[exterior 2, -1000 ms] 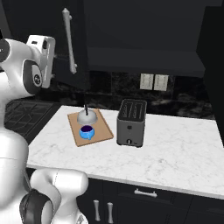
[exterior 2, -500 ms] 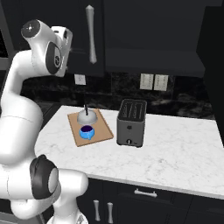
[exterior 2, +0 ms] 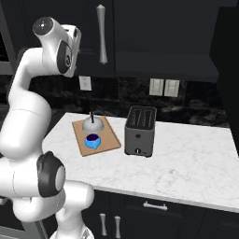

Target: Pick the kettle from the counter and place it on the tray. Then pick the mug from the cabinet and place it on the tray. Then close the cabinet doors.

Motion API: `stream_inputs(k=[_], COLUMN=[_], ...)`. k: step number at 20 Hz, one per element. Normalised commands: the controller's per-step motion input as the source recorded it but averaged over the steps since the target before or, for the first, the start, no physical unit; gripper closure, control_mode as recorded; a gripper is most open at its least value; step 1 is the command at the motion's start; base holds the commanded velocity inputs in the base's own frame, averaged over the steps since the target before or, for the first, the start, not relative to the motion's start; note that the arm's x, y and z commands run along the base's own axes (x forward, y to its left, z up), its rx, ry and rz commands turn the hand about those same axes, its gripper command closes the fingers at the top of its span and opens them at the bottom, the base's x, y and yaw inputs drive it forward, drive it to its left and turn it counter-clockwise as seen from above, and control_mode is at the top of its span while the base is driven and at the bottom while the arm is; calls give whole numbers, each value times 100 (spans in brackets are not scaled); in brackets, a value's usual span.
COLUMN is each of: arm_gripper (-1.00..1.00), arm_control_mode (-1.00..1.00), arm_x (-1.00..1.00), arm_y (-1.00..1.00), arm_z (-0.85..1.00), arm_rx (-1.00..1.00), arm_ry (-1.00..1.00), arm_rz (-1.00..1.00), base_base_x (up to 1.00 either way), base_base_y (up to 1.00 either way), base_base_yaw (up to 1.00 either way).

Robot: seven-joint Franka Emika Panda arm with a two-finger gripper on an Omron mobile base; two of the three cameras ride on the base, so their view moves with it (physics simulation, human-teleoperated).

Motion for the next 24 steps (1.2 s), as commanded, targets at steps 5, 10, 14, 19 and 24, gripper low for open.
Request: stream_inputs(k=[5, 10, 14, 19, 24], arm_gripper=[-100, -100, -100, -100, -100], arm_control_mode=[-100, -100, -100, -100, -100], arm_x=[36, -79, -99, -99, -88], arm_y=[14, 0, 4, 6, 5], arm_z=[-39, -13, 0, 0, 0], arm_rx=[0, -1, -1, -5, -7], arm_ry=[0, 5, 8, 1, 1], arm_rz=[8, 12, 7, 2, 0], base_base_x=[0, 0, 0, 0, 0], base_base_y=[0, 0, 0, 0, 0], base_base_yaw=[0, 0, 0, 0, 0])
